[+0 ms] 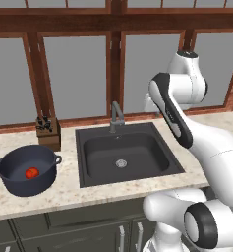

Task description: Dump the tomato from the pot into the sink. Then turn on the water and wash the tomato. Then turn off the water and put the tomato back in the pot.

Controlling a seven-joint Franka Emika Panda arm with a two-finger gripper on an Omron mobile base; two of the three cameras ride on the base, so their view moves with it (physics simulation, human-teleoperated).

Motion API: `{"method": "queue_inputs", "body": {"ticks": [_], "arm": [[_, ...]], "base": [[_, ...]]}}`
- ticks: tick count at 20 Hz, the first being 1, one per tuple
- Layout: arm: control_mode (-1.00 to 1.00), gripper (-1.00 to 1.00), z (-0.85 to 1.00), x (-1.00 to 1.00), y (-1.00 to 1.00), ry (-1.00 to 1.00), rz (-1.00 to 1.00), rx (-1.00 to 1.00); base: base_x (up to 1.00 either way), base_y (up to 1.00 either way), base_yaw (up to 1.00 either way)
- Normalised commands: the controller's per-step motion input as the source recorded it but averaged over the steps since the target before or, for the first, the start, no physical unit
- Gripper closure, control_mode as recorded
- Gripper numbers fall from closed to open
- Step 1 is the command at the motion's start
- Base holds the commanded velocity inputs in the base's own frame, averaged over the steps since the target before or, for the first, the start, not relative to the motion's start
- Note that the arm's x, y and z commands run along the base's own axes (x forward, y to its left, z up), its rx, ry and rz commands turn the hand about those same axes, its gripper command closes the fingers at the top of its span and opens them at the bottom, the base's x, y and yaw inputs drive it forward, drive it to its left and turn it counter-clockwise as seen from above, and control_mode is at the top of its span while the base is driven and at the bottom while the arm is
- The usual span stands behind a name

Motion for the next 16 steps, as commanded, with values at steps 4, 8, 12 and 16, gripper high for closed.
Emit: {"method": "queue_inputs", "body": {"ticks": [4, 8, 12, 16], "arm": [[-1.0, -1.0, 0.0, -0.01, 0.0, -0.01, 0.0, 0.0], [-1.0, -1.0, 0.0, -0.08, 0.21, -0.09, 0.01, -0.02], [-1.0, -1.0, 0.0, -0.22, 0.46, 0.0, 0.02, -0.04], [-1.0, -1.0, 0.0, -0.33, 0.55, -0.01, 0.0, -0.06]], "base": [[0.0, 0.0, 0.0], [0.0, 0.0, 0.0], [0.0, 0.0, 0.0], [0.0, 0.0, 0.0]]}}
